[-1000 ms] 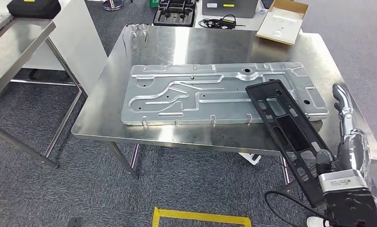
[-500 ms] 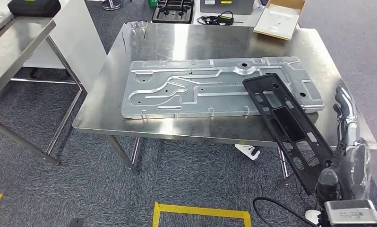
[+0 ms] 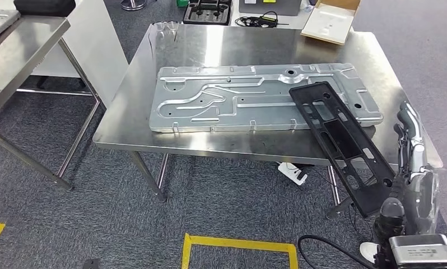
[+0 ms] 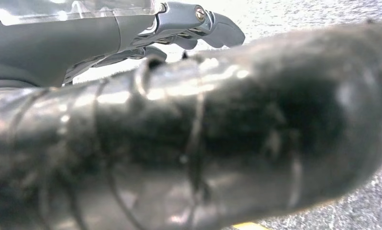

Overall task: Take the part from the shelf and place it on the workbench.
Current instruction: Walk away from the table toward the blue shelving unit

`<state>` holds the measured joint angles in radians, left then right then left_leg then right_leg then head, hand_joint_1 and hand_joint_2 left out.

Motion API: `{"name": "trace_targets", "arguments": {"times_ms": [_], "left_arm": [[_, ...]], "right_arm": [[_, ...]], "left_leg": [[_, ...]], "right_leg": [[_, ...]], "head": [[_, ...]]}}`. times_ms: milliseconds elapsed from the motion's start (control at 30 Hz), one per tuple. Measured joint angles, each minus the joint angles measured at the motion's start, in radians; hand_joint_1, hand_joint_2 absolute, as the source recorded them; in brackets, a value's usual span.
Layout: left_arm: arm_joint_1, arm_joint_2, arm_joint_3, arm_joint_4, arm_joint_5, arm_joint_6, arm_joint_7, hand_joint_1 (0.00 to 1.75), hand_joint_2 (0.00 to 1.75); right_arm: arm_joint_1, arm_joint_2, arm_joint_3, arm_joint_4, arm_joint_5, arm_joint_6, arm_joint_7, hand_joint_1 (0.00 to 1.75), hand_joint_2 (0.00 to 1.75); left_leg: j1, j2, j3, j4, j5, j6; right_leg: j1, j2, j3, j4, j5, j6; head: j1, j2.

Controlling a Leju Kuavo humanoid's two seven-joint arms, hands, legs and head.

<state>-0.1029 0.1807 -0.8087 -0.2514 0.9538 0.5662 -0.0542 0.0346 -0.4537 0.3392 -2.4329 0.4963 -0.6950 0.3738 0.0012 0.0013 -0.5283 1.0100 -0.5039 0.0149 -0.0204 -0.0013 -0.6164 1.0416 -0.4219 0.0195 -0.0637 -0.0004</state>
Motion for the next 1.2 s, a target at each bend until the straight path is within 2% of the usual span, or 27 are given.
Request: {"name": "trace_targets", "arguments": {"times_ms": [33, 67, 100, 167, 200, 233, 267, 367, 400, 467, 533, 567, 633, 700, 733, 767, 800, 867, 900, 933, 1033, 1067, 1100, 1167, 1200], "left_arm": [[0.000, 0.000, 0.000, 0.000, 0.000, 0.000, 0.000, 0.00, 0.00], [-0.001, 0.000, 0.000, 0.000, 0.000, 0.000, 0.000, 0.00, 0.00], [-0.001, 0.000, 0.000, 0.000, 0.000, 0.000, 0.000, 0.00, 0.00], [-0.002, 0.000, 0.000, 0.000, 0.000, 0.000, 0.000, 0.00, 0.00], [-0.001, 0.000, 0.000, 0.000, 0.001, 0.000, 0.000, 0.00, 0.00], [-0.001, -0.001, 0.000, 0.000, 0.001, 0.000, 0.000, 0.00, 0.00], [-0.001, -0.001, 0.000, 0.000, 0.002, 0.000, 0.000, 0.00, 0.00], [-0.001, -0.002, 0.000, 0.000, 0.004, 0.000, 0.000, 0.00, 0.00], [-0.001, -0.002, 0.000, 0.000, 0.004, 0.000, 0.000, 0.00, 0.00], [-0.001, -0.002, 0.000, 0.000, 0.006, 0.000, 0.000, 0.00, 0.00], [0.000, -0.001, 0.000, 0.000, 0.006, 0.000, 0.000, 0.00, 0.00], [0.001, -0.001, 0.000, 0.000, 0.007, 0.000, 0.000, 0.00, 0.00], [0.000, -0.001, 0.000, 0.000, 0.007, 0.000, 0.000, 0.00, 0.00], [0.001, -0.001, 0.000, 0.000, 0.007, 0.000, 0.001, 0.00, 0.00], [0.001, -0.001, 0.000, 0.000, 0.007, 0.000, 0.002, 0.00, 0.00], [0.001, -0.001, 0.000, 0.000, 0.008, -0.001, 0.003, 0.00, 0.00], [0.000, -0.001, 0.000, 0.000, 0.008, -0.001, 0.004, 0.00, 0.00], [-0.002, -0.001, 0.000, 0.000, 0.008, -0.001, 0.005, 0.00, 0.00], [-0.003, -0.001, 0.000, 0.000, 0.008, -0.001, 0.005, 0.00, 0.00], [-0.004, -0.001, 0.000, 0.000, 0.009, -0.001, 0.005, 0.00, 0.00], [-0.002, -0.001, 0.000, 0.000, 0.010, -0.001, 0.005, 0.00, 0.00], [-0.003, -0.001, 0.000, 0.000, 0.010, -0.002, 0.006, 0.00, 0.00], [-0.003, -0.001, 0.000, 0.000, 0.010, -0.002, 0.006, 0.00, 0.00], [-0.004, -0.001, 0.000, 0.000, 0.010, -0.003, 0.006, 0.00, 0.00], [-0.004, -0.001, 0.000, 0.000, 0.010, -0.004, 0.006, 0.00, 0.00]], "right_arm": [[0.001, 0.000, 0.000, 0.000, 0.001, 0.000, 0.000, 0.00, 0.00], [0.001, 0.000, -0.001, -0.001, 0.001, 0.000, 0.001, 0.00, 0.00], [0.001, 0.000, -0.001, -0.002, 0.001, 0.000, 0.001, 0.00, 0.00], [0.002, 0.000, -0.002, -0.002, 0.001, 0.000, 0.003, 0.00, 0.00], [0.002, 0.000, -0.002, -0.002, 0.002, 0.000, 0.005, 0.00, 0.00], [0.002, 0.000, -0.002, -0.002, 0.003, 0.000, 0.006, 0.00, 0.00], [0.002, 0.000, -0.002, -0.002, 0.003, 0.000, 0.008, 0.00, 0.00], [0.002, 0.000, -0.002, -0.002, 0.006, 0.000, 0.011, 0.00, 0.00], [0.001, 0.000, -0.002, -0.002, 0.007, 0.000, 0.012, 0.00, 0.00], [0.002, 0.000, -0.002, -0.002, 0.010, 0.000, 0.012, 0.00, 0.00], [0.001, 0.000, -0.002, -0.002, 0.013, 0.000, 0.012, 0.00, 0.00], [0.001, 0.000, -0.002, -0.002, 0.015, 0.000, 0.012, 0.00, 0.00], [0.000, 0.000, -0.002, -0.002, 0.016, 0.000, 0.012, 0.00, 0.00], [0.000, 0.000, -0.002, -0.002, 0.017, 0.000, 0.012, 0.00, 0.00], [0.000, 0.000, -0.002, -0.002, 0.020, 0.000, 0.012, 0.00, 0.00], [0.001, 0.000, -0.002, -0.002, 0.023, 0.000, 0.013, 0.00, 0.00], [0.001, 0.000, -0.002, -0.002, 0.027, 0.000, 0.014, 0.00, 0.00], [0.001, 0.000, -0.002, -0.002, 0.033, 0.000, 0.016, 0.00, 0.00], [0.000, 0.000, -0.002, -0.002, 0.035, 0.000, 0.017, 0.00, 0.00], [0.000, 0.000, -0.002, -0.002, 0.037, 0.000, 0.017, 0.00, 0.00], [-0.001, 0.000, -0.002, -0.002, 0.039, 0.000, 0.018, 0.00, 0.00], [0.000, 0.000, -0.002, -0.002, 0.038, 0.000, 0.017, 0.00, 0.00], [-0.001, 0.000, -0.002, -0.002, 0.037, 0.000, 0.017, 0.00, 0.00], [0.000, 0.000, -0.002, -0.002, 0.031, -0.001, 0.015, 0.00, 0.00], [0.000, 0.000, -0.002, -0.002, 0.028, -0.001, 0.013, 0.00, 0.00]], "left_leg": [[0.001, 0.002, -0.001, -0.004, 0.008, 0.008], [0.003, 0.004, -0.004, -0.009, 0.017, 0.018], [0.005, 0.006, -0.007, -0.013, 0.025, 0.026], [0.000, 0.008, -0.023, -0.013, 0.036, 0.034], [-0.002, 0.008, -0.032, -0.011, 0.041, 0.035], [-0.004, 0.008, -0.040, -0.009, 0.046, 0.035], [-0.006, 0.008, -0.049, -0.006, 0.050, 0.034], [-0.009, 0.007, -0.067, 0.008, 0.058, 0.028], [-0.010, 0.006, -0.072, 0.012, 0.060, 0.023], [-0.012, 0.006, -0.078, 0.015, 0.068, 0.013], [-0.010, 0.005, -0.084, 0.019, 0.066, 0.001], [-0.009, 0.004, -0.093, 0.035, 0.048, -0.006], [-0.004, 0.002, -0.127, 0.123, -0.027, -0.019], [0.001, 0.003, -0.163, 0.241, -0.100, -0.027], [0.002, 0.003, -0.164, 0.269, -0.113, -0.030], [0.003, 0.003, -0.146, 0.261, -0.109, -0.030], [0.004, 0.003, -0.108, 0.215, -0.089, -0.030], [0.003, 0.002, -0.011, 0.073, -0.047, -0.025], [0.001, 0.001, 0.021, 0.020, -0.034, -0.019], [-0.002, -0.001, 0.034, -0.008, -0.029, -0.012], [-0.005, -0.001, 0.024, -0.013, -0.011, 0.009], [-0.004, 0.001, 0.021, -0.016, -0.002, 0.016], [-0.002, 0.004, 0.014, -0.019, 0.009, 0.025], [-0.003, 0.007, -0.006, -0.018, 0.027, 0.036], [-0.005, 0.008, -0.020, -0.015, 0.035, 0.039]], "right_leg": [[0.000, 0.000, -0.003, 0.006, -0.006, 0.005], [0.000, 0.001, -0.012, 0.026, -0.026, 0.008], [0.000, 0.002, -0.028, 0.065, -0.060, 0.010], [0.001, 0.002, -0.070, 0.185, -0.140, 0.011], [0.001, 0.002, -0.083, 0.234, -0.164, 0.011], [0.002, 0.002, -0.082, 0.254, -0.171, 0.011], [0.002, 0.002, -0.061, 0.237, -0.159, 0.009], [0.007, 0.002, 0.056, 0.053, -0.096, -0.003], [0.009, 0.002, 0.078, 0.012, -0.085, -0.007], [0.014, 0.002, 0.080, -0.005, -0.076, -0.014], [0.010, 0.001, 0.073, -0.010, -0.062, -0.025], [0.008, 0.000, 0.068, -0.013, -0.054, -0.031], [0.005, -0.002, 0.052, -0.016, -0.038, -0.040], [0.004, -0.002, 0.029, -0.013, -0.024, -0.042], [0.004, -0.002, 0.016, -0.011, -0.017, -0.041], [0.004, -0.002, 0.005, -0.010, -0.010, -0.039], [0.003, -0.002, -0.005, -0.008, -0.003, -0.036], [0.002, -0.002, -0.017, -0.006, 0.009, -0.027], [0.003, -0.002, -0.020, -0.006, 0.015, -0.021], [0.003, -0.003, -0.022, -0.006, 0.021, -0.015], [0.002, -0.002, -0.024, -0.006, 0.032, 0.005], [0.001, -0.001, -0.029, 0.005, 0.017, 0.009], [0.001, 0.000, -0.040, 0.034, -0.015, 0.012], [0.001, 0.000, -0.074, 0.147, -0.113, 0.016], [0.001, 0.000, -0.089, 0.211, -0.151, 0.017]], "head": [[0.001, 0.000], [0.001, 0.000], [0.002, 0.000], [0.003, 0.000], [0.004, 0.000], [0.003, 0.000], [0.004, 0.000], [0.003, 0.000], [0.003, 0.000], [0.003, 0.000], [0.002, 0.000], [0.002, 0.000], [0.000, 0.000], [-0.002, 0.000], [-0.002, 0.000], [-0.002, 0.000], [-0.002, 0.000], [-0.002, 0.000], [0.000, 0.000], [0.001, 0.000], [0.003, 0.000], [0.003, 0.000], [0.004, 0.000], [0.007, 0.000], [0.008, 0.000]]}}
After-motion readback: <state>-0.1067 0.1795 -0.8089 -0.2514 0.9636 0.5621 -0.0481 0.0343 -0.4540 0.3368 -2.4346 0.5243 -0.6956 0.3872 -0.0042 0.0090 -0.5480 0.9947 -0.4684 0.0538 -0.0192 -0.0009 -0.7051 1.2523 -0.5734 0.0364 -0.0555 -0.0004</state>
